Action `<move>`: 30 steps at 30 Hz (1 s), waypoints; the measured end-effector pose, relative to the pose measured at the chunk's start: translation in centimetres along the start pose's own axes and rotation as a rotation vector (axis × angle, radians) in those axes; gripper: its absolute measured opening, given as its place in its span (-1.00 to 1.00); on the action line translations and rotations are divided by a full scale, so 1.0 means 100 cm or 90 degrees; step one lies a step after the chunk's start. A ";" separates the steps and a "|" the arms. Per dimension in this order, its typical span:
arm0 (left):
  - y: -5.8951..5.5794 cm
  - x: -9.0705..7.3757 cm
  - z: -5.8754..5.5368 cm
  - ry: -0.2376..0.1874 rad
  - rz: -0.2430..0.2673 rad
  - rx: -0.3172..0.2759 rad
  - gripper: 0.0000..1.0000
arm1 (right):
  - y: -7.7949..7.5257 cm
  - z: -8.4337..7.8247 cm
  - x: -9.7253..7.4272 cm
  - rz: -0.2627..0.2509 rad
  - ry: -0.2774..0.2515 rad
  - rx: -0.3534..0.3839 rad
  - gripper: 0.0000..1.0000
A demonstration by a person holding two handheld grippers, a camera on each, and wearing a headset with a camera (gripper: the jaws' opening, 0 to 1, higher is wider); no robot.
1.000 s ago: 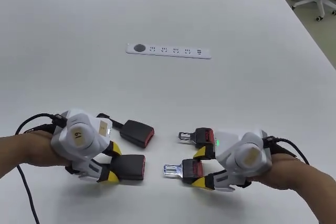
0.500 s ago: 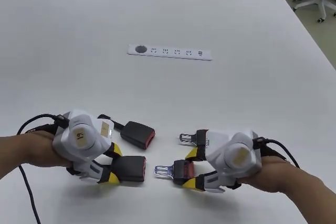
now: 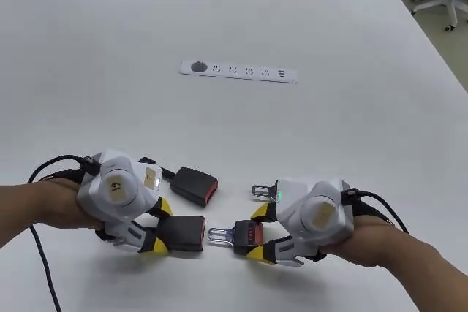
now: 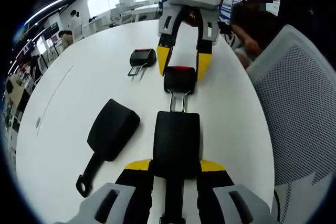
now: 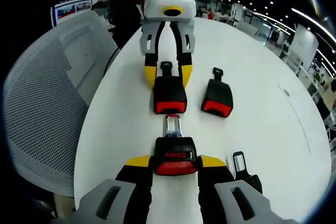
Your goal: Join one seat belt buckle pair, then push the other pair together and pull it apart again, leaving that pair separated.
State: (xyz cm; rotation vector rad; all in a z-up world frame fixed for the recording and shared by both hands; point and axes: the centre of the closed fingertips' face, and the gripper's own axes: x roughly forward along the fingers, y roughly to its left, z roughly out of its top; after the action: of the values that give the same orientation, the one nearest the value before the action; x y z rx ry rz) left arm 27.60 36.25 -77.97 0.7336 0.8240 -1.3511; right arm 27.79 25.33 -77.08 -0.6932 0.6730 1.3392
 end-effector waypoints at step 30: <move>-0.001 0.001 0.002 0.007 -0.003 0.013 -0.34 | 0.007 0.018 0.012 0.000 -0.011 -0.011 -0.42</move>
State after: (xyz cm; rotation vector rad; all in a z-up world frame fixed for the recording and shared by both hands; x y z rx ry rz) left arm 27.55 36.06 -77.94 0.7559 0.8228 -1.3619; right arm 27.31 27.50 -76.93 -0.6953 0.6487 1.3505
